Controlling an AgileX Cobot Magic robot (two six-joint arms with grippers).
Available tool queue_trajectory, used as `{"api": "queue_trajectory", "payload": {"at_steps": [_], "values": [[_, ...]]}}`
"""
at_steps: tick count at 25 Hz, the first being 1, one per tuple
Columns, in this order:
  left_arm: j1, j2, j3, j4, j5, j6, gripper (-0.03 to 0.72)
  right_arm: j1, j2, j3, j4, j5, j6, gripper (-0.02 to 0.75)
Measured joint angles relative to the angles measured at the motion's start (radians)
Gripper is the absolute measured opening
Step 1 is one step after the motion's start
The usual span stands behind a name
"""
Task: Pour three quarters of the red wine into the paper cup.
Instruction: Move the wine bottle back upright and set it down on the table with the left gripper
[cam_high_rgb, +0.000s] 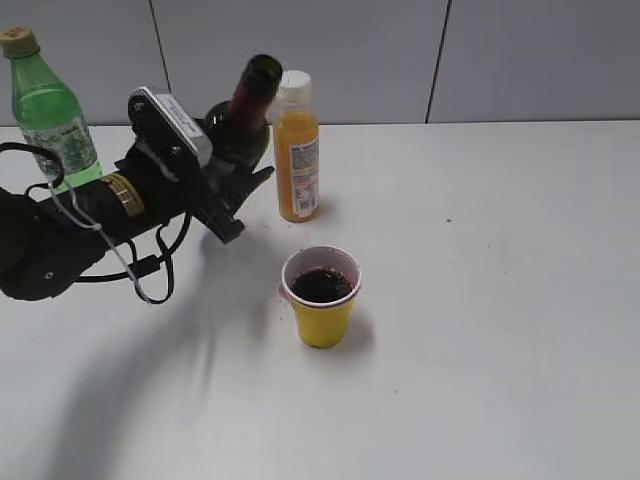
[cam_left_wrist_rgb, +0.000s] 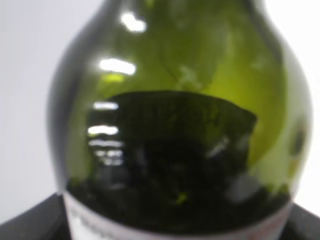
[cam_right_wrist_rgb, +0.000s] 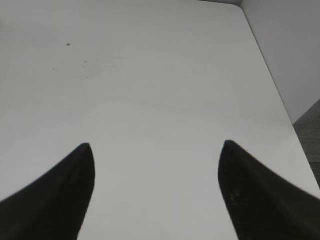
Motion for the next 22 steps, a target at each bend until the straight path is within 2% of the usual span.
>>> {"api": "queue_trajectory", "payload": {"at_steps": [6,9,14,18,22], "values": [[0.003,0.000,0.001,-0.039,-0.005,-0.274,0.543,0.000,0.000,0.000,0.000,0.000,0.000,0.583],[0.011,0.000,0.001,-0.046,-0.005,-0.356,0.543,0.000,0.000,0.000,0.000,0.000,0.000,0.583],[0.026,0.000,0.001,-0.066,-0.007,-0.396,0.543,0.000,0.000,0.000,0.000,0.000,0.000,0.583],[0.030,0.000,0.001,-0.119,-0.013,-0.463,0.543,0.000,0.000,0.000,0.000,0.000,0.000,0.583],[0.031,0.019,0.001,-0.160,-0.042,-0.480,0.543,0.000,0.000,0.000,0.000,0.000,0.000,0.583]]}}
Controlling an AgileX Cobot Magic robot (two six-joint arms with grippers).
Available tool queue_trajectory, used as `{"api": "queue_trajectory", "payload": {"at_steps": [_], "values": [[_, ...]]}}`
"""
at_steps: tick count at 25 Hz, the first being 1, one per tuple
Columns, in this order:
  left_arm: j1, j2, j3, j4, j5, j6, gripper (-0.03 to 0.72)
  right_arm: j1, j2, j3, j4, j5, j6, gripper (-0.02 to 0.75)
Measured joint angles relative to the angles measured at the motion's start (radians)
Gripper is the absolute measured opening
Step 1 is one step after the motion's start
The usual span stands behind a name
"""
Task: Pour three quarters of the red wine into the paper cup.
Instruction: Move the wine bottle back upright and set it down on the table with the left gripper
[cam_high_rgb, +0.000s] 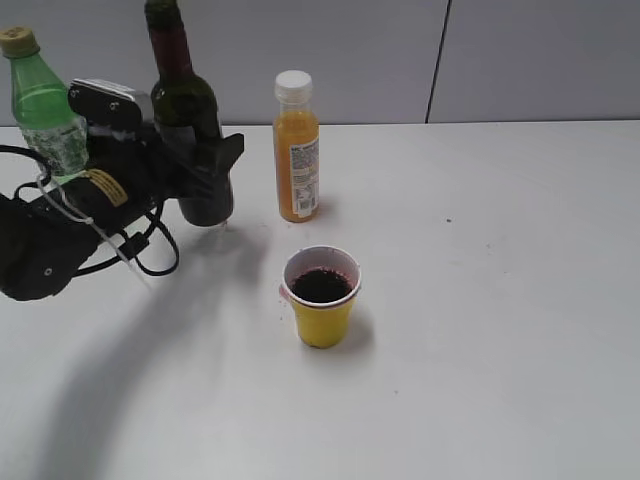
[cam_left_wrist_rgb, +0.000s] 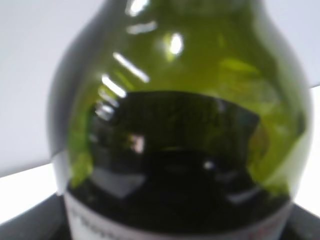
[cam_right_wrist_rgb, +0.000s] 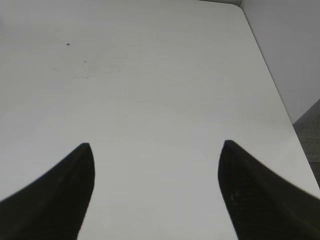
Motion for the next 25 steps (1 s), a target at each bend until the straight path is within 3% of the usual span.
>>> {"api": "queue_trajectory", "payload": {"at_steps": [25], "values": [[0.007,0.178,-0.063,-0.038,-0.084,0.029,0.543,0.000,0.000,0.000,0.000,0.000,0.000,0.583]]}}
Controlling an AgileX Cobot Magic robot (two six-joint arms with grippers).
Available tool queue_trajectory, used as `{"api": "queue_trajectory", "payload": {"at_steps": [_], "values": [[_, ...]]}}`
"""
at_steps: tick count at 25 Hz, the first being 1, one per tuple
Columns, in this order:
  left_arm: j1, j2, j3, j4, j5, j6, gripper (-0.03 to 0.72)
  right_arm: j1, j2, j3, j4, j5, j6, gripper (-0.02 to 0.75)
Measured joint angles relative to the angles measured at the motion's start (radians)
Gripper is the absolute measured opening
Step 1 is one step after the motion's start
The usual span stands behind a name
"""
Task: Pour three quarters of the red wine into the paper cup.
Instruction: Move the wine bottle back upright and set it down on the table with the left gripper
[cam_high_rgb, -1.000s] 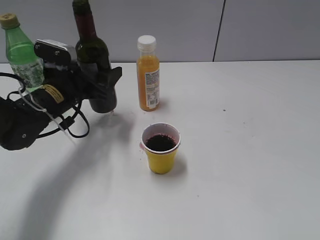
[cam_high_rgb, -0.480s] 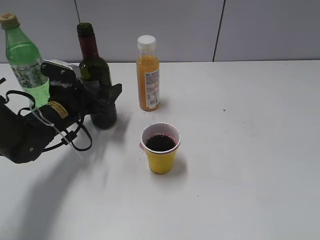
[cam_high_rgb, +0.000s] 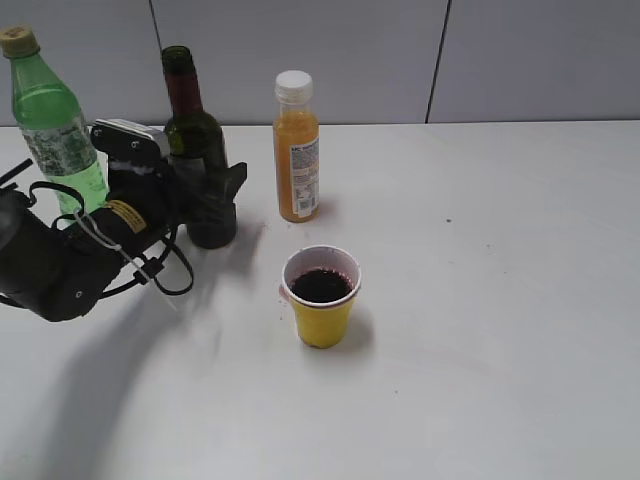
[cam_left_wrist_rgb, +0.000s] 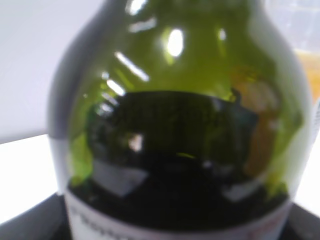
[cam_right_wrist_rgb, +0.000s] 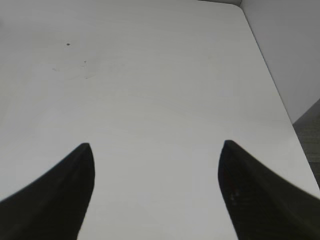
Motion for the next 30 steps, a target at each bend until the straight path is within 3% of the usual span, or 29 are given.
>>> {"api": "queue_trajectory", "payload": {"at_steps": [22,30], "values": [[0.000,0.010,-0.007,-0.019,-0.014,0.020,0.544,0.000,0.000,0.000,0.000,0.000,0.000,0.583],[0.000,0.010,0.013,-0.029,-0.045,0.030,0.597,0.000,0.000,0.000,0.000,0.000,0.000,0.583]]}}
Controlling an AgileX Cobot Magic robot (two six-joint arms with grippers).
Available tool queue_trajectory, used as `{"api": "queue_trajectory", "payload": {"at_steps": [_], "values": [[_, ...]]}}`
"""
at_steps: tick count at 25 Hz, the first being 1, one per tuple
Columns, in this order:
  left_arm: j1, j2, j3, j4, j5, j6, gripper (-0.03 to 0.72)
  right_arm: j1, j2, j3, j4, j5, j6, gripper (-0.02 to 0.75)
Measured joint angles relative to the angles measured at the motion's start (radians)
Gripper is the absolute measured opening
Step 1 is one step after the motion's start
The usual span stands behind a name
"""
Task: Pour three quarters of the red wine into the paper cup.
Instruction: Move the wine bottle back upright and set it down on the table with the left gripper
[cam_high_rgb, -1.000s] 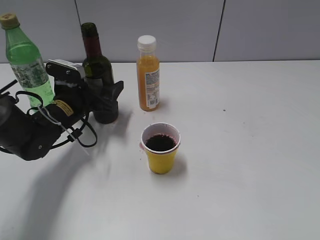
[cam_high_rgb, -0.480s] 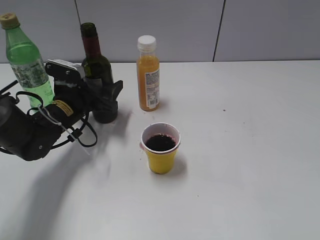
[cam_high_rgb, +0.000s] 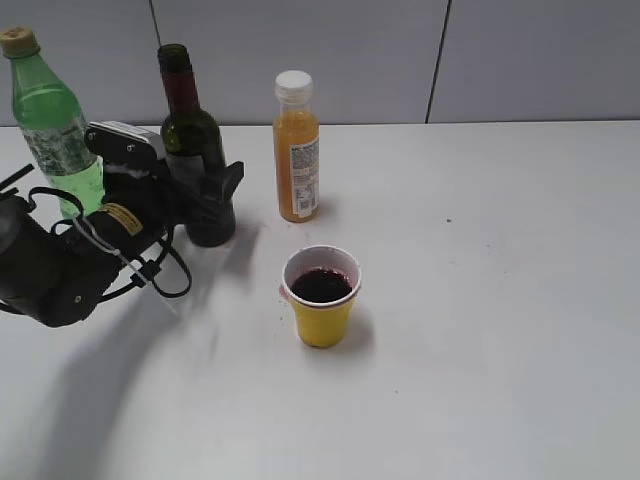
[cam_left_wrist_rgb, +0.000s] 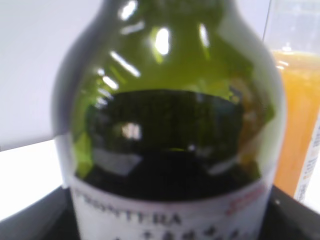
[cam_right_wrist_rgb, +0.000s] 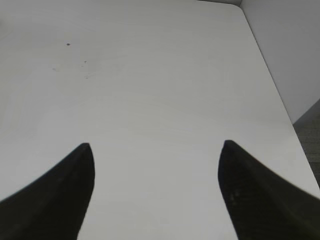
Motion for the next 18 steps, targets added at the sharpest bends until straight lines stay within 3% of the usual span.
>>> {"api": "queue_trajectory", "payload": {"at_steps": [9,18], "values": [[0.000,-0.040,0.011,-0.001,-0.006,0.038,0.611,0.000,0.000,0.000,0.000,0.000,0.000,0.583],[0.000,-0.112,0.149,-0.029,-0.007,0.138,0.611,0.000,0.000,0.000,0.000,0.000,0.000,0.583]]}}
